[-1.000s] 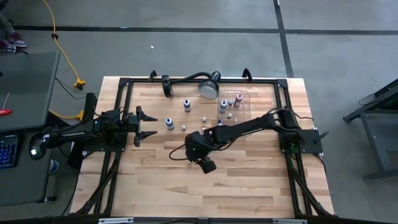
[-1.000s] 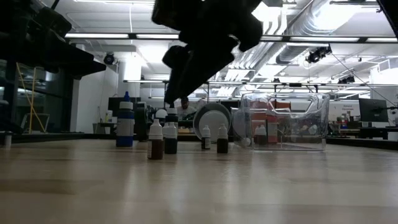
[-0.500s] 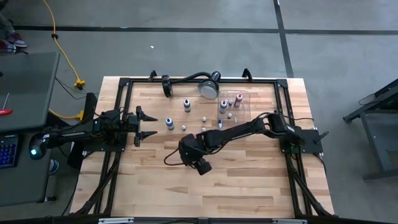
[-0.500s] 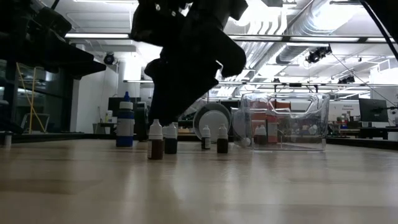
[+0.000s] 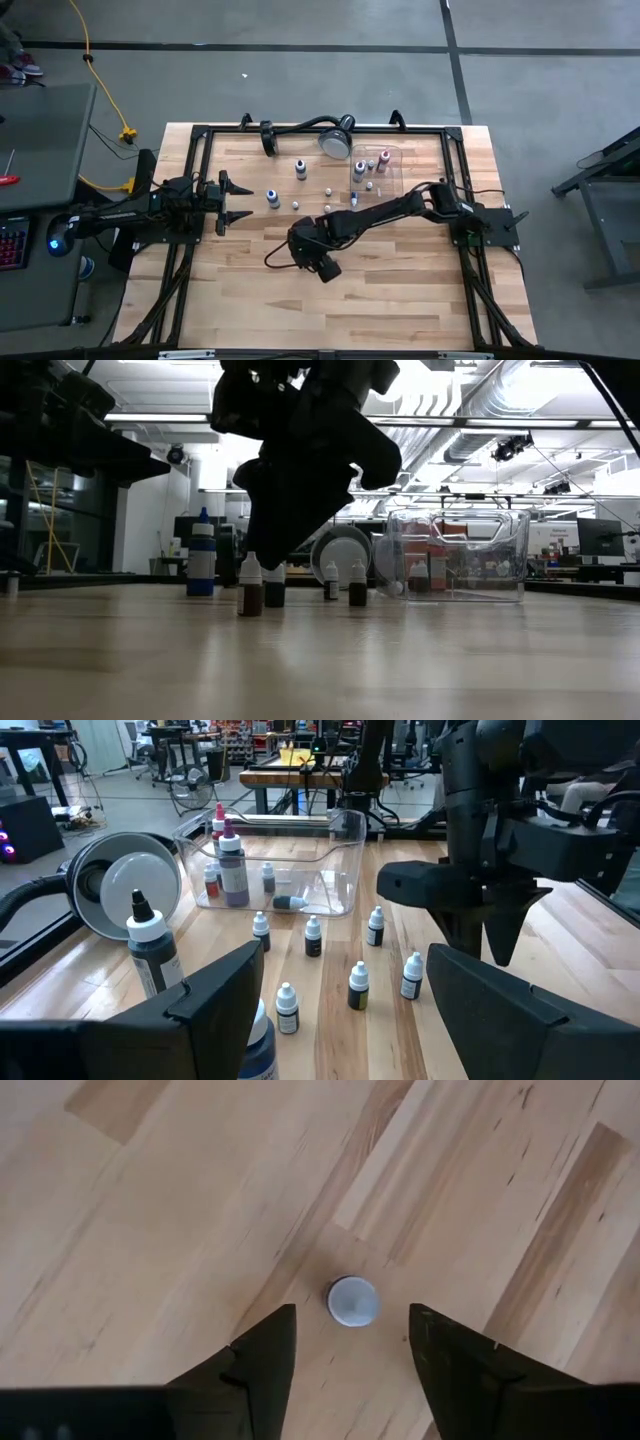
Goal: Pick & Place food coloring
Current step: Put the small orange food coloring bottle into the transparent bin
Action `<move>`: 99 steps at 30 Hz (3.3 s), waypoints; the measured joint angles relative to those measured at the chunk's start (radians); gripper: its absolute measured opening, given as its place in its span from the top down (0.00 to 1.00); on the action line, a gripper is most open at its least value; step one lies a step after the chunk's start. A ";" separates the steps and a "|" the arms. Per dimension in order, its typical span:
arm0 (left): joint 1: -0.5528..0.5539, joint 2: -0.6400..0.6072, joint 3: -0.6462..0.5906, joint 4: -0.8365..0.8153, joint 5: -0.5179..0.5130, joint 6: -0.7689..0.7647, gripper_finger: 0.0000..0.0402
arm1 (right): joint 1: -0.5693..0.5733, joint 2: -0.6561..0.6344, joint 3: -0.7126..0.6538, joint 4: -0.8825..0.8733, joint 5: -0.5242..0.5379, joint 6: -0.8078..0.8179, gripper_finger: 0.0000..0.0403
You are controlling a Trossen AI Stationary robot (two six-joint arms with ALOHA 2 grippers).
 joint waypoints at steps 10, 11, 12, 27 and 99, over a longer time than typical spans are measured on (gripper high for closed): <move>0.000 0.000 0.000 0.000 0.000 0.000 0.31 | 0.000 0.009 0.000 0.023 -0.006 0.006 0.59; 0.000 0.000 0.000 0.000 0.000 0.000 0.31 | 0.000 0.009 -0.001 0.027 -0.007 0.013 0.59; 0.000 0.000 0.000 0.000 0.000 0.000 0.31 | 0.000 0.009 -0.001 0.037 -0.007 0.022 0.59; 0.000 0.000 0.000 0.000 0.000 0.000 0.31 | -0.004 0.009 0.000 0.026 -0.010 0.053 0.63; 0.000 0.000 0.000 0.000 0.000 0.000 0.31 | -0.022 -0.068 0.429 -0.572 0.243 0.601 0.87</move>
